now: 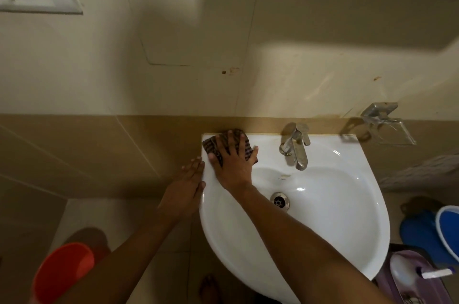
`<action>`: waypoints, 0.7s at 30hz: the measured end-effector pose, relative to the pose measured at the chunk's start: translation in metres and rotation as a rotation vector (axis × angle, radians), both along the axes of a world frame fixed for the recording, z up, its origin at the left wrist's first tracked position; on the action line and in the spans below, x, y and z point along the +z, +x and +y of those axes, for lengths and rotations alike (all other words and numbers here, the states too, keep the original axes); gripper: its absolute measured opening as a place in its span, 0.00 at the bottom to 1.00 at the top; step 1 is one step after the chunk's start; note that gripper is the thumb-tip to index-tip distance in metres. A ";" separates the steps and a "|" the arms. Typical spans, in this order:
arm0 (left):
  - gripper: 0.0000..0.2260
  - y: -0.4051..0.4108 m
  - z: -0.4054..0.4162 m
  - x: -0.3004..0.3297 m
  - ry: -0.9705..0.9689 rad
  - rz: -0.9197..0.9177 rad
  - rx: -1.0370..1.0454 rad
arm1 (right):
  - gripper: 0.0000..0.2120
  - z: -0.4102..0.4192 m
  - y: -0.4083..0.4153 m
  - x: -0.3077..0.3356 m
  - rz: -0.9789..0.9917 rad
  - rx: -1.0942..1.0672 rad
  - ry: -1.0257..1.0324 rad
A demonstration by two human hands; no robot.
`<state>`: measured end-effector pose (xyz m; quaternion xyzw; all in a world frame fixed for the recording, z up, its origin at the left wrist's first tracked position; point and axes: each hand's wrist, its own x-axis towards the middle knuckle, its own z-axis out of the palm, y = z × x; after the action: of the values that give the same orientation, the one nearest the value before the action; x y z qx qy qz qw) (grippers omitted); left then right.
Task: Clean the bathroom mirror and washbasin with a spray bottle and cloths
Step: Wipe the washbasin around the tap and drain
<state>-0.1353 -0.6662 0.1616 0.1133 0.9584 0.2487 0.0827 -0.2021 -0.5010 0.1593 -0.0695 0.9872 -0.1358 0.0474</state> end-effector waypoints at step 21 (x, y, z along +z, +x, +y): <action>0.18 0.046 0.038 -0.003 0.117 0.013 0.446 | 0.16 0.011 0.165 -0.022 0.039 0.426 -0.220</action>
<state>-0.0893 -0.6285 0.1582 -0.0953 0.9441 0.3153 0.0127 -0.0369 -0.4904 0.1374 -0.2835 0.9303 -0.2280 0.0481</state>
